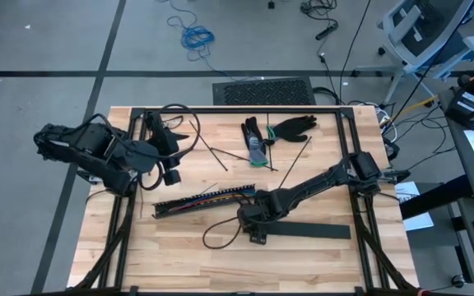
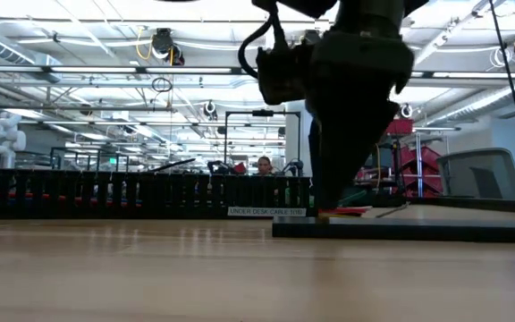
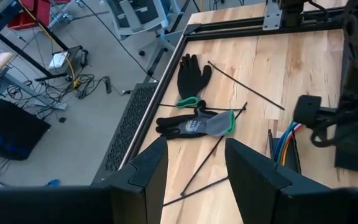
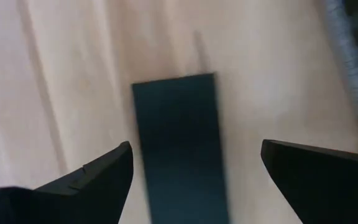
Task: Ziptie cables
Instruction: Close the black cable duct
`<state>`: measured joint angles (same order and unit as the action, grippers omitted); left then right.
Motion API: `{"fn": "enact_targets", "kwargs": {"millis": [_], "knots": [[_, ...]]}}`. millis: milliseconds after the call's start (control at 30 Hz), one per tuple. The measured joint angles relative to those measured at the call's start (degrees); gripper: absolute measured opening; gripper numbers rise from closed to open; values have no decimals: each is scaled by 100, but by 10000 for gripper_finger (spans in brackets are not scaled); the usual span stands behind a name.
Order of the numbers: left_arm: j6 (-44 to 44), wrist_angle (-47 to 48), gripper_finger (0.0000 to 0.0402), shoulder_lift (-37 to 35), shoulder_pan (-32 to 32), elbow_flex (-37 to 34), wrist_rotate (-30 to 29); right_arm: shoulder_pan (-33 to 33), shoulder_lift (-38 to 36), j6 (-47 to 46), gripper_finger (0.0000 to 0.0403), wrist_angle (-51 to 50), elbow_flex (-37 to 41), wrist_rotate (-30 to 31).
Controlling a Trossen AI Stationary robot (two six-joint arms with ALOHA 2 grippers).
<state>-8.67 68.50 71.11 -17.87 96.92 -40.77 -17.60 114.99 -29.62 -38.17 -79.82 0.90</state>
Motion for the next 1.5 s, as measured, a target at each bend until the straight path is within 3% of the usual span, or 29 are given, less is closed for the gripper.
{"fn": "enact_targets", "kwargs": {"millis": [400,667,1233,1500], "knots": [[3,15,157,0,0,0,0,-124,299,-254,345,3,-24,-63],[4,17,157,0,0,-2,0,-125,314,153,342,-237,-23,-120],[9,17,157,0,0,-2,0,-118,323,161,244,-286,-12,-164],[9,19,157,0,0,-2,0,-118,321,163,235,-284,-8,-207]]}}
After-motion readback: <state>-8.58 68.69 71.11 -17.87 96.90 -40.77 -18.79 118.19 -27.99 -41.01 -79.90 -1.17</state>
